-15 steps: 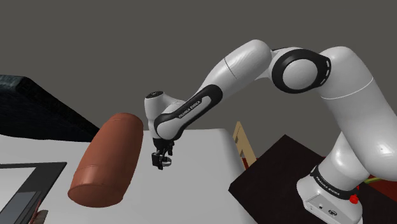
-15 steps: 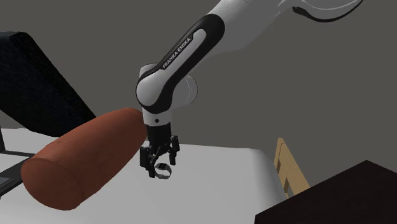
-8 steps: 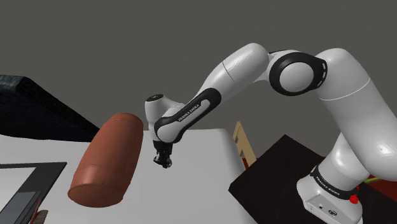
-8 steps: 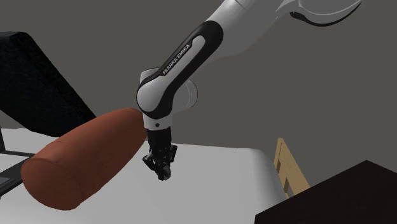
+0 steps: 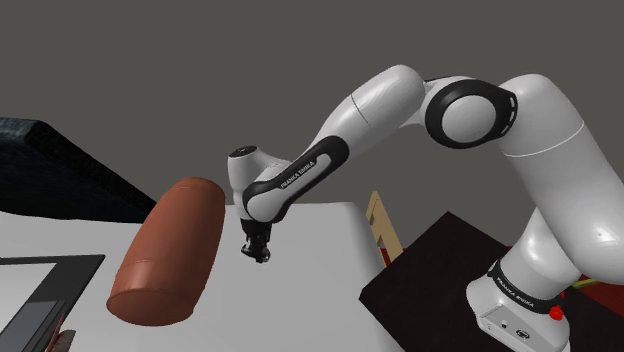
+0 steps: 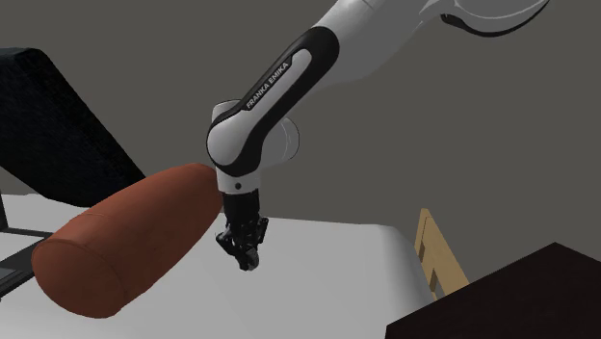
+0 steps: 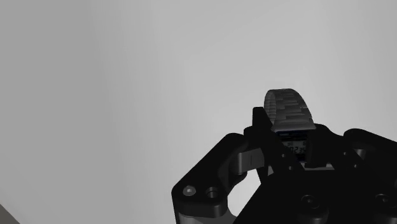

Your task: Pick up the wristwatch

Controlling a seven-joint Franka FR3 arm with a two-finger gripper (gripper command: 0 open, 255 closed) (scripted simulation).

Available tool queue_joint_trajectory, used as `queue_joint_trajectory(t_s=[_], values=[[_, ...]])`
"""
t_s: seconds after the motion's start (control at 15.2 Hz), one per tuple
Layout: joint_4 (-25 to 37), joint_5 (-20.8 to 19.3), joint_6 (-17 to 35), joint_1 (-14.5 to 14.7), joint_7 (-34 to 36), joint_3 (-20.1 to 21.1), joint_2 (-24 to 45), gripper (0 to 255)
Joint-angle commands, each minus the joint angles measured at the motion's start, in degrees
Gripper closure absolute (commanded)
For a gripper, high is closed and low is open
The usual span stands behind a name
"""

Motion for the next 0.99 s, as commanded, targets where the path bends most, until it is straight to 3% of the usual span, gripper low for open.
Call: queue_joint_trajectory(t_s=[0.0, 0.92], values=[[-0.34, 0.14, -0.75, -0.15, 0.02, 0.17, -1.09, 255], [-1.78, 1.22, -6.04, -1.04, 0.14, 1.26, -7.88, 255]])
